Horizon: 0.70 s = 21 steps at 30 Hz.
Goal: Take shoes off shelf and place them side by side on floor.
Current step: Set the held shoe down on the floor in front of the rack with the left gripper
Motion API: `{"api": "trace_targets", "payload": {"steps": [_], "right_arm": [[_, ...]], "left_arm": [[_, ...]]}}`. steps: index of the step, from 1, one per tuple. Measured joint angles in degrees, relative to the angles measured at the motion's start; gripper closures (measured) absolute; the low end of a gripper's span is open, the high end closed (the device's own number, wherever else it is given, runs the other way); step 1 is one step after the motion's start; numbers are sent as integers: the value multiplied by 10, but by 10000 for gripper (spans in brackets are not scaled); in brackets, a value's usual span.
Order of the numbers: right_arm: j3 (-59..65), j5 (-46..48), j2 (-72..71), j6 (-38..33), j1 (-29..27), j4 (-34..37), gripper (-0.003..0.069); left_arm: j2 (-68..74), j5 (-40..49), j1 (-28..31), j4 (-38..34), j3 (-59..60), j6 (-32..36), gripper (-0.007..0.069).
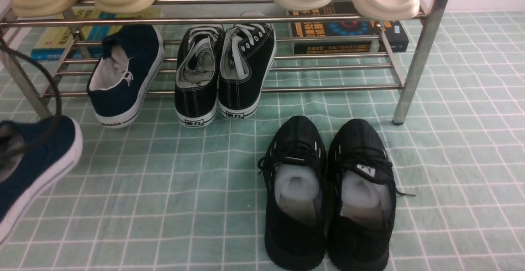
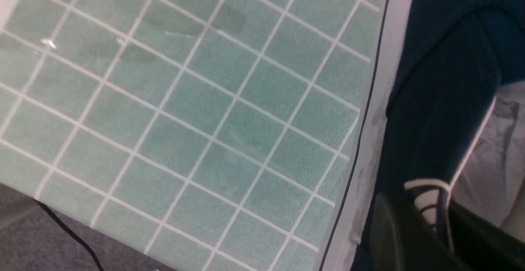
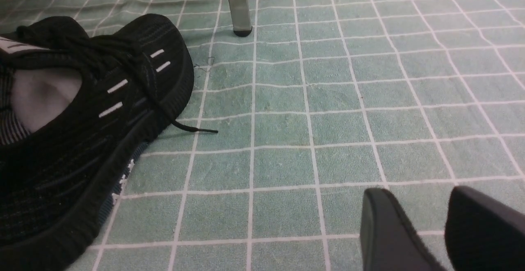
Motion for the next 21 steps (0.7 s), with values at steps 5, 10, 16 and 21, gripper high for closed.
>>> {"api": "trace_targets", "payload": {"steps": [5,10,16,21], "right_arm": [[0,0,0,0,0,0,420],[0,0,0,0,0,0,420],[0,0,0,0,0,1,420],[0,0,0,0,0,1,420]], "left_arm": [[-8,-82,0,-2,80,-40,578],[1,-177,0,-19,119,-51,578],[35,-241,0,-37,124,-52,578],[73,-250,0,-56,124,-52,578]]}}
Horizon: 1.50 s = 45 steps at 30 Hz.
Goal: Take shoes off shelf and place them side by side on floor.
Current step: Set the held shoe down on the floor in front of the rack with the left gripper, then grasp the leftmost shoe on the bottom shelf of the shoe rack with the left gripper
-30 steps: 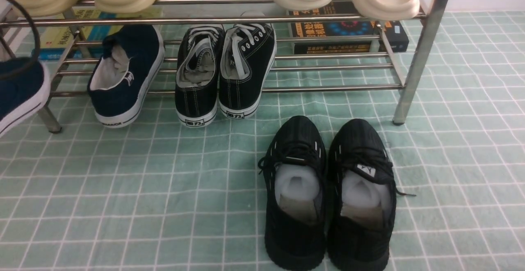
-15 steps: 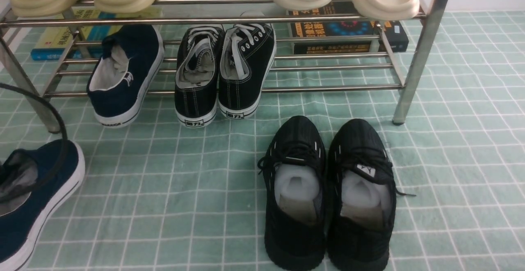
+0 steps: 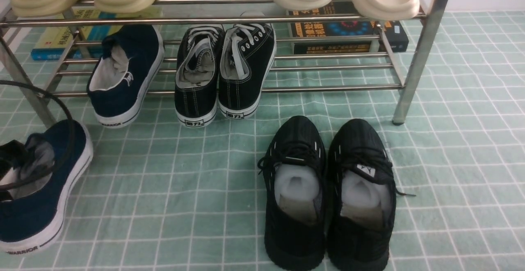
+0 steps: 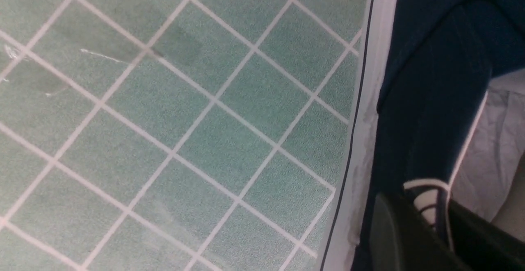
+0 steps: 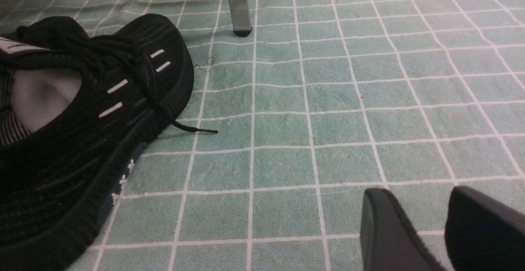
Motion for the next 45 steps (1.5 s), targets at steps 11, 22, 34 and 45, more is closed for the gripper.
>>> {"api": "trace_targets", "payload": {"steps": [11,22,34,45], "right_arm": [[0,0,0,0,0,0,420],[0,0,0,0,0,0,420],[0,0,0,0,0,0,420],[0,0,0,0,0,1,420]], "left_arm": [[27,-58,-1,-24,0,43,578],[57,-80,-1,-32,1,66,546],[66,-11,-1,-26,-72,77,226],[66,90,-1,-86,-236,110,424]]}}
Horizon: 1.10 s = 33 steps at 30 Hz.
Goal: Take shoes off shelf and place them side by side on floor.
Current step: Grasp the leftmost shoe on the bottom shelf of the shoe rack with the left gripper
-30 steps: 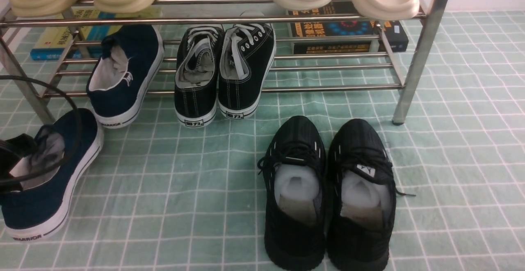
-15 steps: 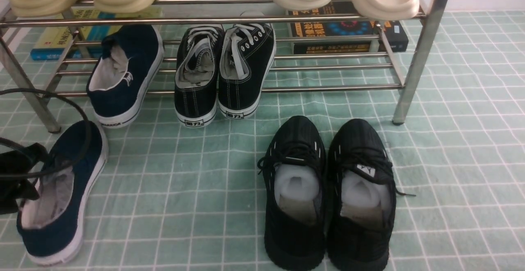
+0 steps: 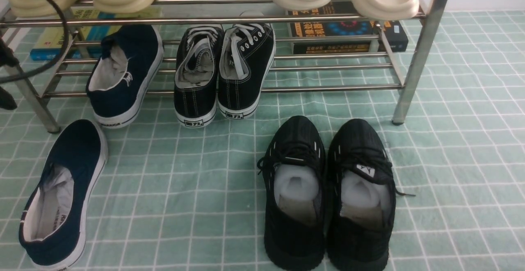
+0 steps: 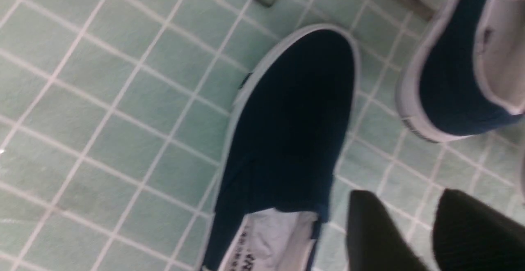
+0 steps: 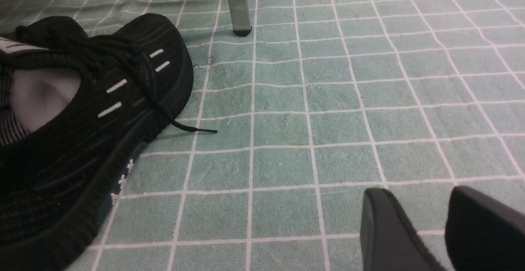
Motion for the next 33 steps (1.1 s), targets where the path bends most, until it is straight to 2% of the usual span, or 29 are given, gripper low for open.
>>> {"api": "trace_targets", "payload": {"steps": [2,3,7,10,13,16,17,20,21,23,26,30,33], "right_arm": [[0,0,0,0,0,-1,420],[0,0,0,0,0,-1,420],[0,0,0,0,0,-1,420],[0,0,0,0,0,-1,420],[0,0,0,0,0,-1,420],[0,0,0,0,0,-1,420],[0,0,0,0,0,-1,420],[0,0,0,0,0,-1,420],[0,0,0,0,0,-1,420],[0,0,0,0,0,-1,420],[0,0,0,0,0,-1,420],[0,0,0,0,0,-1,420],[0,0,0,0,0,-1,420]], "left_arm": [[6,10,-3,-21,-21,13,552],[12,13,-13,-25,-30,19,592],[50,24,-66,-15,-63,25,624],[95,20,-115,31,-96,-1,618],[140,10,-134,91,-124,-54,577],[178,-19,-137,137,-147,-106,487],[182,-21,-137,138,-148,-108,480],[215,-73,-137,142,-155,-119,354],[217,-73,-137,141,-155,-119,346],[238,-92,-138,135,-155,-119,262],[264,-111,-138,135,-155,-119,196],[281,-129,-138,134,-155,-119,183],[295,-143,-138,127,-155,-119,235]]}}
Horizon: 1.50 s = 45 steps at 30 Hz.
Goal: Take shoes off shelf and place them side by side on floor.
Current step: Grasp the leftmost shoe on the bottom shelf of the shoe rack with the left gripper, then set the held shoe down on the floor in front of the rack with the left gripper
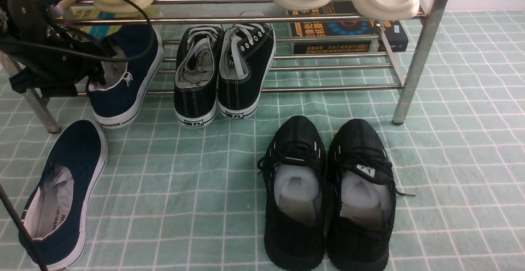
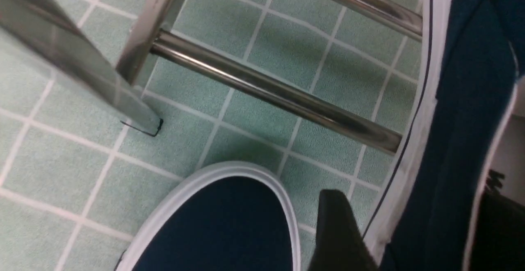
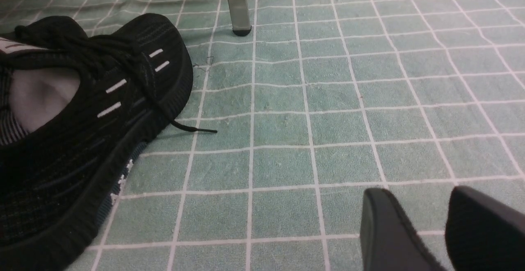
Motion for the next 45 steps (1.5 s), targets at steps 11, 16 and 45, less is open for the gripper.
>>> {"api": "trace_targets", "payload": {"steps": [11,16,45], "right_arm": [[0,0,0,0,0,1,420],[0,0,0,0,0,1,420],[0,0,0,0,0,1,420]], "left_arm": [[-12,64,0,-31,-1,1,599],[-93,208,0,-12,0,1,599],[-237,118,-86,-27,261,-19,598]]}}
